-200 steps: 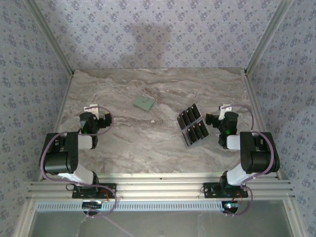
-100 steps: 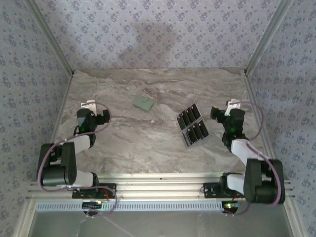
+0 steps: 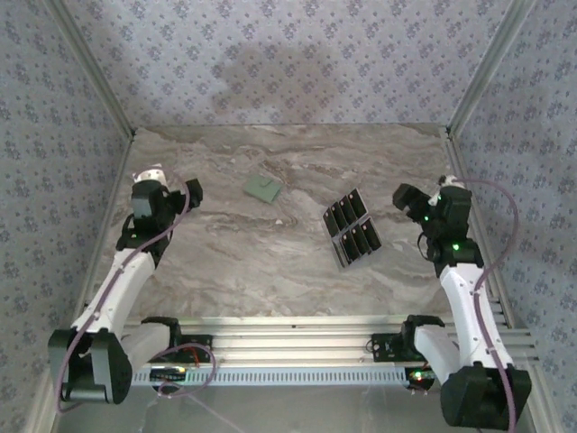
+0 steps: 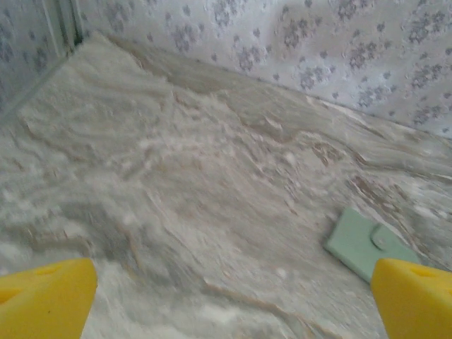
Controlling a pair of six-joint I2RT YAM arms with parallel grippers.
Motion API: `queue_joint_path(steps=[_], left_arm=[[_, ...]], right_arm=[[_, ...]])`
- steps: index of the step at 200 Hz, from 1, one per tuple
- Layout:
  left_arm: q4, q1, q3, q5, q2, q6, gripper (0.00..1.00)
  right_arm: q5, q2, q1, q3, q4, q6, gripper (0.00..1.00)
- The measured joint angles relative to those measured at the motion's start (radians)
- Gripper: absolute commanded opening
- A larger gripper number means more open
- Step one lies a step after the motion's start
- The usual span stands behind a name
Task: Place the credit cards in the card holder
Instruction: Move the card holder to the center of the table.
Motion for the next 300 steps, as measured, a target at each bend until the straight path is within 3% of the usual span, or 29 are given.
queue_joint_path(steps=[31, 44, 80, 123, 172, 241, 266, 300], left_arm=[[-0.14, -0.032, 0.002, 0.001, -0.013, -0.121, 1.0], [-0.19, -0.039, 0.008, 0.005, 0.004, -0.161, 1.0], [-0.278, -0.043, 0.085, 0.012, 0.113, -0.225, 1.0], [-0.311, -0.055, 0.163, 0.021, 0.226, -0.266, 1.0], [-0.343, -0.092, 0.211, 0.027, 0.266, -0.285, 1.0], [-0.348, -0.098, 0.217, 0.035, 0.293, -0.304, 1.0], [-0.349, -0.105, 0.217, 0.035, 0.293, -0.314, 1.0], [-0.349, -0.109, 0.217, 0.038, 0.293, -0.322, 1.0]], right_arm=[[-0.024, 0.219, 0.288, 0.242, -0.081, -0.008, 0.81], [-0.021, 0.399, 0.405, 0.392, -0.116, -0.023, 0.78], [-0.005, 0.869, 0.57, 0.79, -0.218, -0.066, 0.72], [-0.012, 1.283, 0.607, 1.201, -0.339, -0.096, 0.72], [-0.041, 1.578, 0.58, 1.514, -0.354, -0.099, 0.7], [-0.091, 1.733, 0.565, 1.628, -0.277, -0.081, 0.63], [-0.1, 1.736, 0.579, 1.628, -0.278, -0.085, 0.54], [-0.102, 1.736, 0.6, 1.607, -0.285, -0.105, 0.34]])
